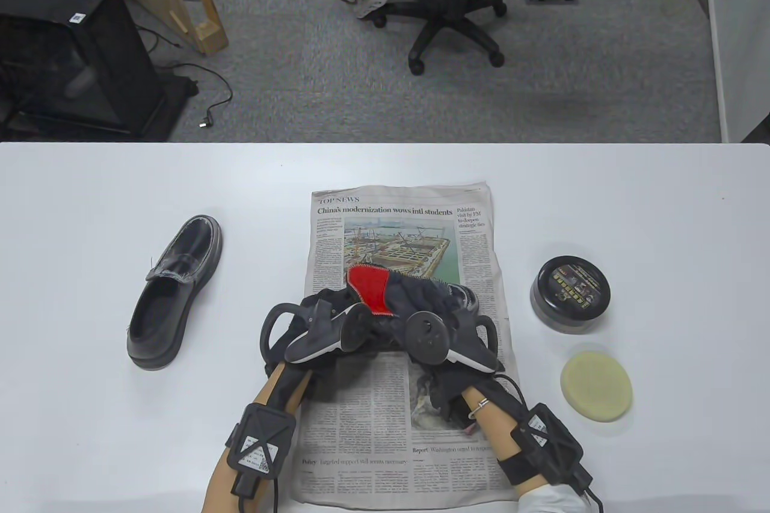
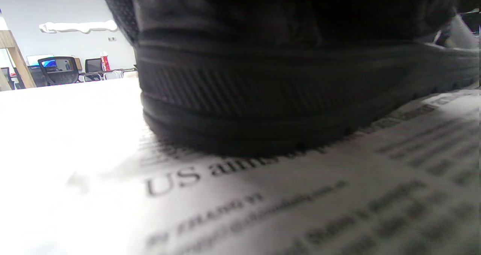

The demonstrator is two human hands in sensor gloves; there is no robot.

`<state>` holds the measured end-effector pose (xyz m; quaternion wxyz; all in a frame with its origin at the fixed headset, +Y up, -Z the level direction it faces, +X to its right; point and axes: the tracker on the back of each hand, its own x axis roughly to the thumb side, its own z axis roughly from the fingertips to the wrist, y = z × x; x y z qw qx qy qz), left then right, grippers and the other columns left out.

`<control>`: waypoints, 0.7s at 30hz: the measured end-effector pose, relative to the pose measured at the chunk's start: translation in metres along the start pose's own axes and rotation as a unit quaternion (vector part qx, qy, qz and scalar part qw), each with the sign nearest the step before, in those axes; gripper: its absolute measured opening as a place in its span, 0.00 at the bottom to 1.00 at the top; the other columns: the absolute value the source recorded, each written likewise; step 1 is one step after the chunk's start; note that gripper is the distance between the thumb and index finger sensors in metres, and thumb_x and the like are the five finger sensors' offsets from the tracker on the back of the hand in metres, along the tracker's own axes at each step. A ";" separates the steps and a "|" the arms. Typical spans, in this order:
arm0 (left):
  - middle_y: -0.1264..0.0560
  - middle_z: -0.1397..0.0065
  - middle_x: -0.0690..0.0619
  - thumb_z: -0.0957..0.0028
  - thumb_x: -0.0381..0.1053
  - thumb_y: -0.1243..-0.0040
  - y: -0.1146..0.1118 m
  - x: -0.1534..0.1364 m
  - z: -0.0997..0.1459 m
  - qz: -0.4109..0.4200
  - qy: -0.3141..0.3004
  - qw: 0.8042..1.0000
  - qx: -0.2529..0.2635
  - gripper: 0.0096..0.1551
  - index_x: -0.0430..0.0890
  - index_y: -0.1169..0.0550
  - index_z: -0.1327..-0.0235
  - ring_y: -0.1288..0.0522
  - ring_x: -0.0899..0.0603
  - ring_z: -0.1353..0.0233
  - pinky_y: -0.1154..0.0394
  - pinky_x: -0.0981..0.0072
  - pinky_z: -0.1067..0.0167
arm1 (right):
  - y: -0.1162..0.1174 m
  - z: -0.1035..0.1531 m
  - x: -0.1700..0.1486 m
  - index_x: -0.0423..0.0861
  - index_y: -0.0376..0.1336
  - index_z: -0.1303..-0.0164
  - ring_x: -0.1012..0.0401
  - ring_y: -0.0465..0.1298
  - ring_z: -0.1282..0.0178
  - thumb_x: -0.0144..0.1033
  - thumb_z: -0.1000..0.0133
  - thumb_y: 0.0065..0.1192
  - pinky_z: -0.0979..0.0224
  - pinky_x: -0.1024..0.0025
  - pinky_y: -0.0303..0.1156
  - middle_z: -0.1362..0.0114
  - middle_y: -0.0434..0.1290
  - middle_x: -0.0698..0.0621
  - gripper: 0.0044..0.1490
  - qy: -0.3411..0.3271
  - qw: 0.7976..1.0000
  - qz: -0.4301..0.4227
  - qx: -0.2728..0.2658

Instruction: Dip and apply leather care cream with polishing sponge on shoes

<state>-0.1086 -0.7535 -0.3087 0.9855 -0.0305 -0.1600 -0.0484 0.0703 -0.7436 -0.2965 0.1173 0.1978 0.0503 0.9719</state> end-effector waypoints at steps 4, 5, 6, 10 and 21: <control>0.26 0.20 0.57 0.65 0.74 0.42 0.000 0.000 0.000 0.001 0.008 1.000 0.003 0.54 0.59 0.35 0.20 0.26 0.47 0.25 0.27 0.50 0.29 | -0.001 -0.006 -0.023 0.43 0.40 0.11 0.36 0.45 0.14 0.46 0.30 0.27 0.24 0.32 0.45 0.11 0.44 0.35 0.37 0.056 0.998 0.023 0.010; 0.26 0.20 0.56 0.65 0.74 0.42 0.000 0.000 0.001 0.001 0.010 1.000 0.004 0.54 0.58 0.35 0.19 0.25 0.46 0.25 0.27 0.50 0.29 | -0.001 -0.003 -0.029 0.43 0.40 0.11 0.36 0.45 0.14 0.46 0.30 0.27 0.24 0.33 0.45 0.11 0.44 0.36 0.37 0.067 0.997 0.033 0.011; 0.25 0.21 0.56 0.65 0.74 0.42 0.000 0.000 0.001 0.001 0.012 1.000 0.004 0.55 0.58 0.35 0.20 0.25 0.46 0.26 0.27 0.50 0.29 | -0.002 -0.001 -0.032 0.42 0.40 0.11 0.36 0.44 0.14 0.46 0.30 0.27 0.24 0.34 0.45 0.12 0.44 0.36 0.37 0.074 0.996 0.038 0.012; 0.25 0.21 0.55 0.65 0.75 0.42 0.000 0.000 0.001 0.001 0.018 1.000 0.005 0.55 0.57 0.34 0.20 0.25 0.46 0.26 0.26 0.50 0.30 | -0.001 0.019 -0.039 0.41 0.41 0.12 0.34 0.43 0.16 0.44 0.30 0.29 0.24 0.37 0.48 0.13 0.43 0.34 0.37 0.082 0.995 0.056 0.010; 0.26 0.20 0.58 0.66 0.74 0.41 0.000 0.000 -0.001 0.005 0.003 1.000 0.001 0.53 0.59 0.35 0.21 0.26 0.47 0.24 0.28 0.48 0.27 | -0.005 0.021 -0.009 0.44 0.40 0.11 0.34 0.40 0.15 0.45 0.29 0.30 0.22 0.35 0.45 0.12 0.40 0.35 0.36 -0.026 0.990 -0.131 0.041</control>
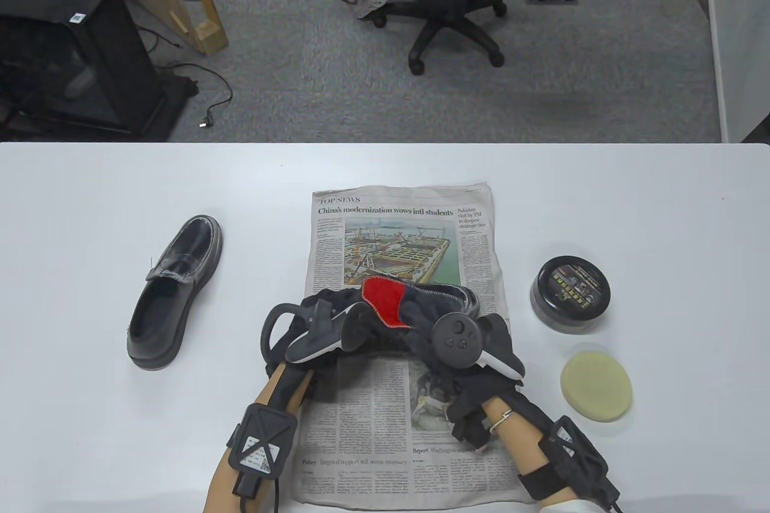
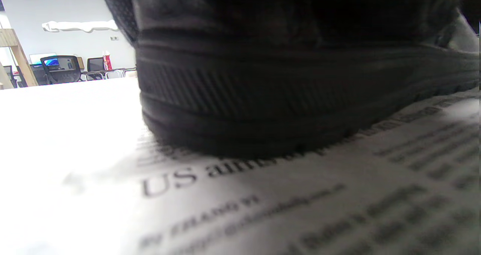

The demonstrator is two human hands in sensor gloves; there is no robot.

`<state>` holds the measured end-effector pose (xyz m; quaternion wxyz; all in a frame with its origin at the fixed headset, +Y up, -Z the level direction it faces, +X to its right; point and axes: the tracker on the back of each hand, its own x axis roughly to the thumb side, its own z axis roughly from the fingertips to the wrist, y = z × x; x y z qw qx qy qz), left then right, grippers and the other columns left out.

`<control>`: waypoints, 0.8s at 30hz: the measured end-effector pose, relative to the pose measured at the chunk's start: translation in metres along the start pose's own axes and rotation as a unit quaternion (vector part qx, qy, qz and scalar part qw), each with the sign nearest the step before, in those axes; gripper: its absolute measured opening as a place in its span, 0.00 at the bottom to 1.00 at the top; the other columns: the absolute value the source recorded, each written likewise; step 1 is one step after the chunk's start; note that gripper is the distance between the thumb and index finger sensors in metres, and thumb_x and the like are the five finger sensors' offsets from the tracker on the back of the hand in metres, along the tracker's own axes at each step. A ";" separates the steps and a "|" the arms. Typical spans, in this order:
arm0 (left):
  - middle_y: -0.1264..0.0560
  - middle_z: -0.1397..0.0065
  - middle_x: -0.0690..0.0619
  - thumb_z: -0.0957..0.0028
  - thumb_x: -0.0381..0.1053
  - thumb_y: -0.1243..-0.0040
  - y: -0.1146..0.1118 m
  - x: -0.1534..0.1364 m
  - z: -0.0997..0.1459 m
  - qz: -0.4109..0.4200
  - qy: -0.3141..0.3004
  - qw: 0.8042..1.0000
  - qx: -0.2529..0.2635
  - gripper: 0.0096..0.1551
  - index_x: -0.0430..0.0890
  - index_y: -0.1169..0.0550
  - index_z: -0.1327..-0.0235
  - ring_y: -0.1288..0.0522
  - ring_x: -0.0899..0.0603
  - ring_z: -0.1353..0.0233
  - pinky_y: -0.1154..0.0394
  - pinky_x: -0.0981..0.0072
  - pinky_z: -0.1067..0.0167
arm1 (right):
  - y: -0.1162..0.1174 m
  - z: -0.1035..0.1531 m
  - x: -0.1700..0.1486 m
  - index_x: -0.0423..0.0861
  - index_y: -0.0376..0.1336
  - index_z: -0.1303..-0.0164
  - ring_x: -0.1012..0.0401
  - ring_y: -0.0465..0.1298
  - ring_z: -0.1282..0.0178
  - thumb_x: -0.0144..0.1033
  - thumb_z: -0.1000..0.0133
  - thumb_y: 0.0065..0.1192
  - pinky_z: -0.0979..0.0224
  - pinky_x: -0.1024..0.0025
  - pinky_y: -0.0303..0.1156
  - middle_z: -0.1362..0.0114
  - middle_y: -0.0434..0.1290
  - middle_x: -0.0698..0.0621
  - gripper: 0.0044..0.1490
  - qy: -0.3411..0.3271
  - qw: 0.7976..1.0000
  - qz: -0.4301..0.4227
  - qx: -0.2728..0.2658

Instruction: Dip and apply leather care cream with polishing sponge on shoes

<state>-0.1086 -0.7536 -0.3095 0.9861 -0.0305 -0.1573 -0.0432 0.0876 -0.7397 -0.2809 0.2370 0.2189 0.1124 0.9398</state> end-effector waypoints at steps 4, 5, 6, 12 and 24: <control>0.27 0.19 0.58 0.66 0.73 0.41 -0.001 -0.001 0.000 0.007 -0.002 1.000 0.001 0.54 0.60 0.35 0.20 0.27 0.47 0.23 0.28 0.48 0.26 | -0.004 -0.025 0.000 0.47 0.39 0.11 0.36 0.38 0.14 0.47 0.29 0.29 0.22 0.36 0.41 0.11 0.39 0.37 0.36 0.009 0.999 0.040 0.018; 0.27 0.19 0.58 0.66 0.73 0.40 -0.001 -0.001 0.000 0.009 -0.002 1.000 0.003 0.54 0.60 0.35 0.20 0.27 0.47 0.23 0.28 0.48 0.26 | -0.005 -0.030 -0.001 0.47 0.40 0.11 0.36 0.39 0.14 0.47 0.30 0.28 0.22 0.36 0.41 0.10 0.40 0.37 0.36 0.020 0.999 0.042 0.015; 0.27 0.19 0.58 0.66 0.73 0.40 -0.001 -0.001 0.000 0.011 -0.002 1.000 0.004 0.54 0.60 0.35 0.20 0.27 0.47 0.23 0.28 0.48 0.26 | -0.006 -0.033 -0.003 0.46 0.39 0.10 0.35 0.40 0.14 0.47 0.30 0.28 0.22 0.35 0.41 0.10 0.41 0.36 0.37 0.028 0.999 0.043 0.014; 0.25 0.21 0.57 0.67 0.74 0.41 -0.001 -0.001 0.002 0.011 0.013 1.000 0.011 0.55 0.58 0.35 0.20 0.25 0.47 0.26 0.27 0.50 0.29 | -0.010 -0.037 -0.027 0.43 0.39 0.11 0.36 0.41 0.14 0.46 0.30 0.27 0.23 0.36 0.40 0.11 0.42 0.35 0.38 0.103 0.986 0.127 0.005; 0.25 0.22 0.57 0.67 0.74 0.40 -0.001 -0.001 0.000 0.014 0.010 1.000 0.008 0.54 0.59 0.33 0.22 0.25 0.46 0.26 0.27 0.50 0.29 | -0.001 0.021 -0.030 0.41 0.41 0.12 0.33 0.40 0.16 0.44 0.30 0.30 0.23 0.35 0.46 0.13 0.40 0.34 0.36 0.075 0.987 0.139 -0.013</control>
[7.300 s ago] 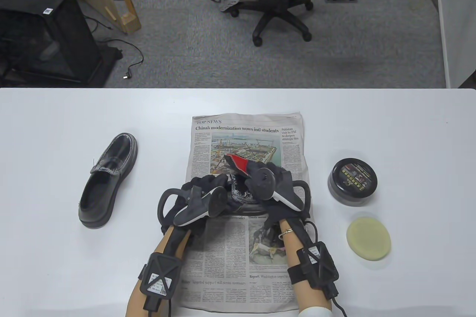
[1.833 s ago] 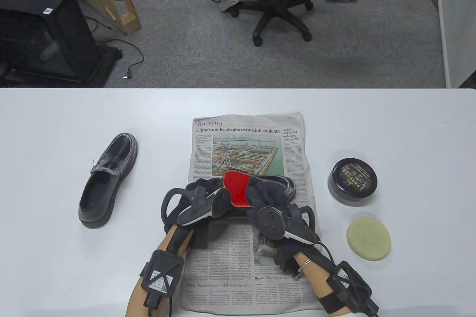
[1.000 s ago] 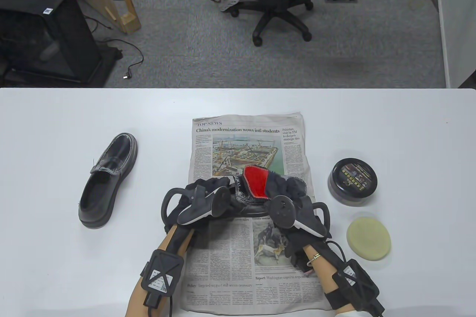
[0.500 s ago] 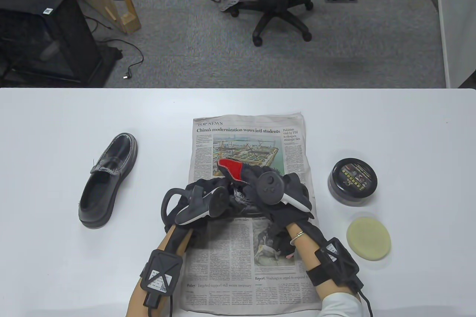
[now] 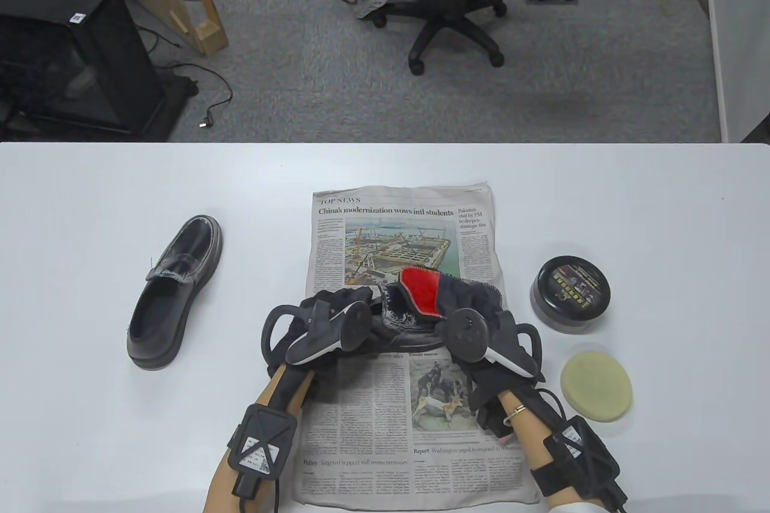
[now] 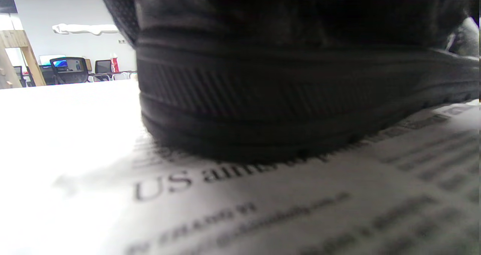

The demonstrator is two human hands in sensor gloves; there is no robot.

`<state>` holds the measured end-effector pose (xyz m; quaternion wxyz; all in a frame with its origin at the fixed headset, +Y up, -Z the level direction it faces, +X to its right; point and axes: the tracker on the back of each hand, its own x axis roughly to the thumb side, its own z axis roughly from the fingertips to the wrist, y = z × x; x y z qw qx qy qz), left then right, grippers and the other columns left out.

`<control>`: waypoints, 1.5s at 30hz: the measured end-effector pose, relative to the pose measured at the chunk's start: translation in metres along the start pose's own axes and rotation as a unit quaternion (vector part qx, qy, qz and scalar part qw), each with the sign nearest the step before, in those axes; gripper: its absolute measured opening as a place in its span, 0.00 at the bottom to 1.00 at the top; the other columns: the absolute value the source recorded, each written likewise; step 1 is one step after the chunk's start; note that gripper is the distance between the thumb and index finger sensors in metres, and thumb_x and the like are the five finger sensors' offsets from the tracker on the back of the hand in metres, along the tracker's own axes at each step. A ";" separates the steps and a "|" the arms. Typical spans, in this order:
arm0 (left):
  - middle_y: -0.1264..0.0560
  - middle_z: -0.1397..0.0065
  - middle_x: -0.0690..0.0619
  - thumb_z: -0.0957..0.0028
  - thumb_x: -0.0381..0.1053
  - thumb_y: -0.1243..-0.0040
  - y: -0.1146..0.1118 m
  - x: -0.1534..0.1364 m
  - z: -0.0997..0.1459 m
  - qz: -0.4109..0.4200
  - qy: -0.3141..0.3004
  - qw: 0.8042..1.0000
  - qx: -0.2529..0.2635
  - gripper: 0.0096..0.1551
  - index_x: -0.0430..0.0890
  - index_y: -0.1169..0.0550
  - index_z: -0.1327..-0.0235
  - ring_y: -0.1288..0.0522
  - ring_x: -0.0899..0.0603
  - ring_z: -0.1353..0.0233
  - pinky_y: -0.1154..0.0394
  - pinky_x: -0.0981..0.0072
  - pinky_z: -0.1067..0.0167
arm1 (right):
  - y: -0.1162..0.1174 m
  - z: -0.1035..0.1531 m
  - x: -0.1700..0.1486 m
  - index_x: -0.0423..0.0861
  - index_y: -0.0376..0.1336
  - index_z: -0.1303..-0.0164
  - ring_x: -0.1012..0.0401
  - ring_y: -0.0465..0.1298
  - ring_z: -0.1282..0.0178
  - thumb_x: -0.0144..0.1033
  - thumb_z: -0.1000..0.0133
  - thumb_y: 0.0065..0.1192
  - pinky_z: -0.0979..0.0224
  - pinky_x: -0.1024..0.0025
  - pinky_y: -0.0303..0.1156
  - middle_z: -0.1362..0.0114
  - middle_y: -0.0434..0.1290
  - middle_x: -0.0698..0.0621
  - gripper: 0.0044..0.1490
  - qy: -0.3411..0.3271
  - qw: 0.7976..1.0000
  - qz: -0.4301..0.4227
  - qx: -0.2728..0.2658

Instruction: Dip and apply leather care cream with polishing sponge on shoes

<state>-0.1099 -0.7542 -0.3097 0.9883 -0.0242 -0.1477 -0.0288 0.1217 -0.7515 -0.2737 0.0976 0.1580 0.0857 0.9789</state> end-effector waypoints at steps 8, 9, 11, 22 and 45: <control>0.26 0.20 0.59 0.68 0.73 0.40 0.000 0.000 0.000 0.000 -0.013 1.000 -0.004 0.53 0.61 0.34 0.22 0.26 0.48 0.24 0.28 0.49 0.27 | -0.009 -0.014 0.041 0.44 0.40 0.11 0.33 0.43 0.15 0.45 0.30 0.29 0.23 0.33 0.47 0.12 0.42 0.34 0.36 -0.085 0.994 -0.064 0.005; 0.26 0.20 0.59 0.68 0.73 0.40 0.000 0.000 0.000 0.000 -0.013 1.000 -0.004 0.53 0.61 0.34 0.22 0.26 0.48 0.24 0.28 0.49 0.27 | -0.011 -0.019 0.042 0.45 0.40 0.11 0.33 0.43 0.15 0.46 0.29 0.28 0.23 0.33 0.46 0.12 0.41 0.34 0.36 -0.083 0.995 -0.062 0.005; 0.26 0.20 0.59 0.68 0.73 0.40 -0.001 0.000 0.000 0.000 -0.014 1.000 -0.004 0.53 0.61 0.34 0.22 0.26 0.48 0.24 0.28 0.49 0.26 | -0.013 -0.032 0.042 0.45 0.40 0.11 0.33 0.43 0.15 0.46 0.30 0.28 0.23 0.32 0.46 0.11 0.42 0.35 0.37 -0.072 0.995 -0.066 0.010; 0.24 0.22 0.56 0.67 0.75 0.41 0.000 0.000 0.002 -0.004 0.001 1.000 0.003 0.55 0.58 0.34 0.21 0.25 0.47 0.27 0.26 0.51 0.30 | -0.007 -0.040 -0.008 0.43 0.39 0.11 0.37 0.39 0.15 0.46 0.30 0.26 0.23 0.37 0.42 0.12 0.40 0.37 0.38 0.056 0.998 -0.006 0.011; 0.26 0.20 0.57 0.67 0.74 0.41 0.000 0.000 0.001 -0.004 -0.011 1.000 -0.004 0.54 0.59 0.34 0.21 0.26 0.47 0.25 0.27 0.50 0.28 | -0.009 -0.047 0.038 0.46 0.39 0.10 0.37 0.39 0.13 0.47 0.30 0.25 0.23 0.34 0.40 0.10 0.40 0.38 0.37 -0.021 0.992 -0.123 0.020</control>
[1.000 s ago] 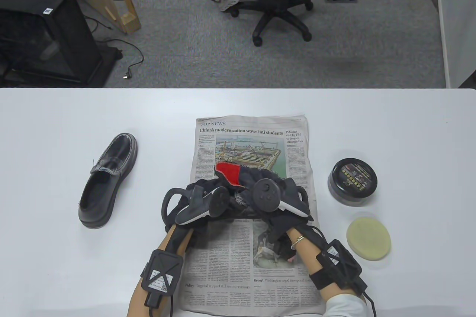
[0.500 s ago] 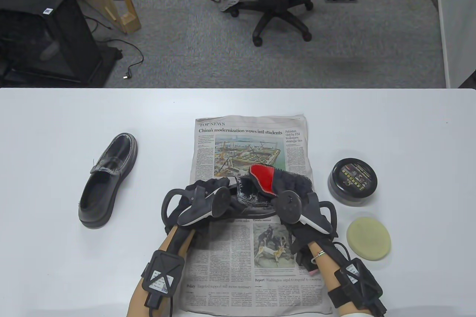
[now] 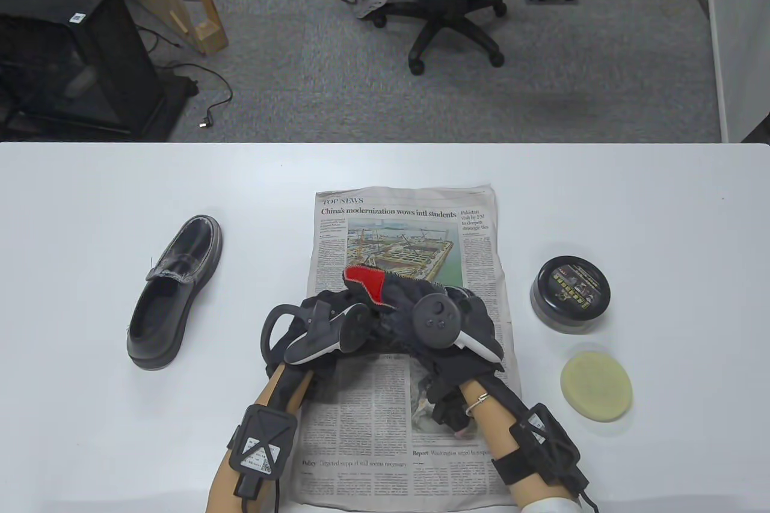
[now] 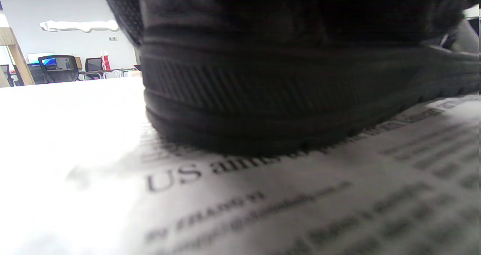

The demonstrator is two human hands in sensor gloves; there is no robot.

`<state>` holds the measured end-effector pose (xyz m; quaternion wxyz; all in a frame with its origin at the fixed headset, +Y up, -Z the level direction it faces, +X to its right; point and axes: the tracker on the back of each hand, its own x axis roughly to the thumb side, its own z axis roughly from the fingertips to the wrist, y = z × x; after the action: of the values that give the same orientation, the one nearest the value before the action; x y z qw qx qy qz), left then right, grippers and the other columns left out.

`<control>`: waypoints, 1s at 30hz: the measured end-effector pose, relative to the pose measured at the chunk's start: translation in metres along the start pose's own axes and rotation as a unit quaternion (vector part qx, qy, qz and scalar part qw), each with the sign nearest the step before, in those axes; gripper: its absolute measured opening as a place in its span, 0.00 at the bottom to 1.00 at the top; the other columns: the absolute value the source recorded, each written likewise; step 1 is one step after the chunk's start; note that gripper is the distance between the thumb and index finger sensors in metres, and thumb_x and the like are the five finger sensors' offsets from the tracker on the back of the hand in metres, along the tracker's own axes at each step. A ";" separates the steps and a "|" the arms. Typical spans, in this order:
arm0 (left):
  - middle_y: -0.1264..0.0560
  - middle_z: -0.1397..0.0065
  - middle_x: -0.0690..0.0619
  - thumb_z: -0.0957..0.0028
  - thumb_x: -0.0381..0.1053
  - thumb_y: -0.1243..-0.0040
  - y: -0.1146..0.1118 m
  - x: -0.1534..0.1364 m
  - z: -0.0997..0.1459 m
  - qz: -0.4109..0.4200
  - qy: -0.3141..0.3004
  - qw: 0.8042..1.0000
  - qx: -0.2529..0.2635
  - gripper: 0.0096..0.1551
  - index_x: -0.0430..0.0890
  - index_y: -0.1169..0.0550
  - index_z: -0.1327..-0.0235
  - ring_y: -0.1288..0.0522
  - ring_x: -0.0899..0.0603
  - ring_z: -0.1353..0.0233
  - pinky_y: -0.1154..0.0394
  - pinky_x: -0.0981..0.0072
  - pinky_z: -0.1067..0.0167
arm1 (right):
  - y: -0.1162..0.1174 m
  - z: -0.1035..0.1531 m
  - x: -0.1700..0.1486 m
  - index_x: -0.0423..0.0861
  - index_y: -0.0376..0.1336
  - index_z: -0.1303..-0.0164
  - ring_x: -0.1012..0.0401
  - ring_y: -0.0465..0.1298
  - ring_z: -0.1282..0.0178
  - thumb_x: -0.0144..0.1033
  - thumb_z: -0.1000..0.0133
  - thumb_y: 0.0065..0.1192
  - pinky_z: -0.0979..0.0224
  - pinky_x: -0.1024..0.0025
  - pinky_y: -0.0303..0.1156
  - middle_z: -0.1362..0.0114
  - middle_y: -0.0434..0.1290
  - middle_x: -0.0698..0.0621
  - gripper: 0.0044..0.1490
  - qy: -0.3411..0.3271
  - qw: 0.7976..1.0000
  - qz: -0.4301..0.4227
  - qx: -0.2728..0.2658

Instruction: Dip and apply leather care cream with polishing sponge on shoes

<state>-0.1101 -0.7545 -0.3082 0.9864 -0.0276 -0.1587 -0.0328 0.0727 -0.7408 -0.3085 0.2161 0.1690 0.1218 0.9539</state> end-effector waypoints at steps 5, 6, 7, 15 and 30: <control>0.24 0.22 0.56 0.67 0.76 0.42 0.000 0.003 0.002 -0.014 0.010 1.000 0.010 0.55 0.58 0.34 0.20 0.24 0.47 0.27 0.26 0.51 0.31 | -0.003 -0.008 -0.030 0.46 0.38 0.10 0.39 0.37 0.13 0.47 0.30 0.24 0.23 0.38 0.35 0.10 0.39 0.39 0.37 0.070 0.997 0.028 -0.015; 0.24 0.22 0.56 0.67 0.76 0.42 0.000 0.003 0.002 -0.013 0.012 1.000 0.010 0.55 0.58 0.34 0.20 0.24 0.46 0.27 0.26 0.51 0.31 | -0.004 -0.005 -0.035 0.45 0.38 0.10 0.39 0.37 0.13 0.47 0.30 0.25 0.24 0.37 0.35 0.10 0.39 0.39 0.37 0.079 0.996 0.038 -0.017; 0.24 0.23 0.56 0.67 0.76 0.42 0.000 0.003 0.002 -0.012 0.013 1.000 0.009 0.55 0.57 0.33 0.21 0.24 0.46 0.27 0.26 0.51 0.31 | -0.006 -0.001 -0.039 0.45 0.38 0.10 0.39 0.37 0.13 0.47 0.30 0.25 0.23 0.37 0.36 0.10 0.39 0.39 0.38 0.086 0.995 0.055 -0.018; 0.23 0.24 0.55 0.67 0.76 0.43 0.001 0.003 0.002 -0.018 0.018 1.000 0.009 0.55 0.56 0.32 0.21 0.24 0.46 0.28 0.25 0.51 0.32 | 0.003 0.048 -0.050 0.43 0.38 0.12 0.34 0.41 0.16 0.45 0.30 0.28 0.22 0.39 0.45 0.13 0.37 0.35 0.37 0.080 0.982 0.166 -0.036; 0.26 0.21 0.57 0.67 0.75 0.42 0.000 0.002 0.000 -0.011 -0.002 1.000 -0.001 0.54 0.59 0.34 0.21 0.26 0.47 0.25 0.27 0.50 0.28 | -0.002 0.008 0.010 0.47 0.40 0.10 0.31 0.47 0.16 0.46 0.30 0.28 0.24 0.33 0.50 0.12 0.45 0.32 0.37 0.002 0.999 0.034 -0.036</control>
<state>-0.1080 -0.7544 -0.3070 0.9857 -0.0267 -0.1605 -0.0438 0.0677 -0.7334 -0.2986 0.1887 0.1629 0.0821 0.9649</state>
